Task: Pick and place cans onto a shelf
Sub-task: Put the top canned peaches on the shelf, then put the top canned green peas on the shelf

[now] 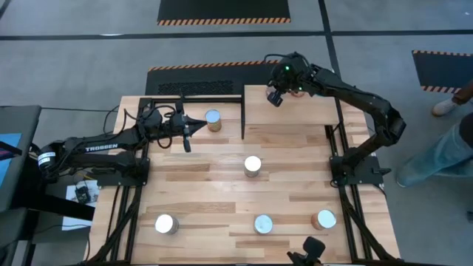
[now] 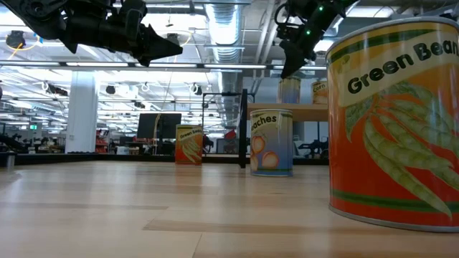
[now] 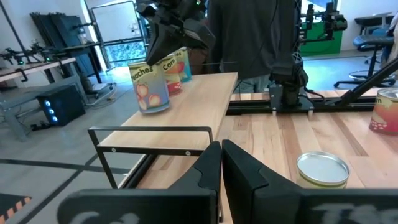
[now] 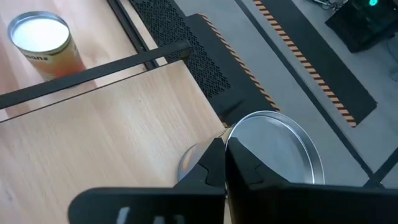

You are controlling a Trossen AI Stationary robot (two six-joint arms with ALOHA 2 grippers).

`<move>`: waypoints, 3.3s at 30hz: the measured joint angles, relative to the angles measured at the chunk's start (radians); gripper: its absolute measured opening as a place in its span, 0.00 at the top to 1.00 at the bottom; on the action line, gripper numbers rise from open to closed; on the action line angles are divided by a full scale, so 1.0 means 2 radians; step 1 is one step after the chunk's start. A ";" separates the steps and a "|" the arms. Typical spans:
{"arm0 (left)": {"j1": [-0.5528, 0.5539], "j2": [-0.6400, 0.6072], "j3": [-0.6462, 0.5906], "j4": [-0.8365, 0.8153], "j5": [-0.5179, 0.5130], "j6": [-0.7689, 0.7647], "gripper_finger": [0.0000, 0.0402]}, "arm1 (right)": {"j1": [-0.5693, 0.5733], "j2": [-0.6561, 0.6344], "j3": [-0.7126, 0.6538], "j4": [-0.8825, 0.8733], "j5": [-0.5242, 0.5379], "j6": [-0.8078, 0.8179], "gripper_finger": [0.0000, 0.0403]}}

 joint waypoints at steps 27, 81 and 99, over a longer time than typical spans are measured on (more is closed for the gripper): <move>0.000 0.000 0.000 0.000 0.001 0.000 0.99 | -0.003 -0.002 -0.004 0.004 0.020 -0.009 0.73; 0.000 0.252 0.143 -0.196 -0.183 0.140 0.71 | 0.355 -0.195 -0.312 0.243 0.055 0.041 0.97; 0.013 0.302 0.209 -0.281 -0.183 0.199 0.99 | 0.359 -0.194 -0.311 0.230 0.054 0.041 0.97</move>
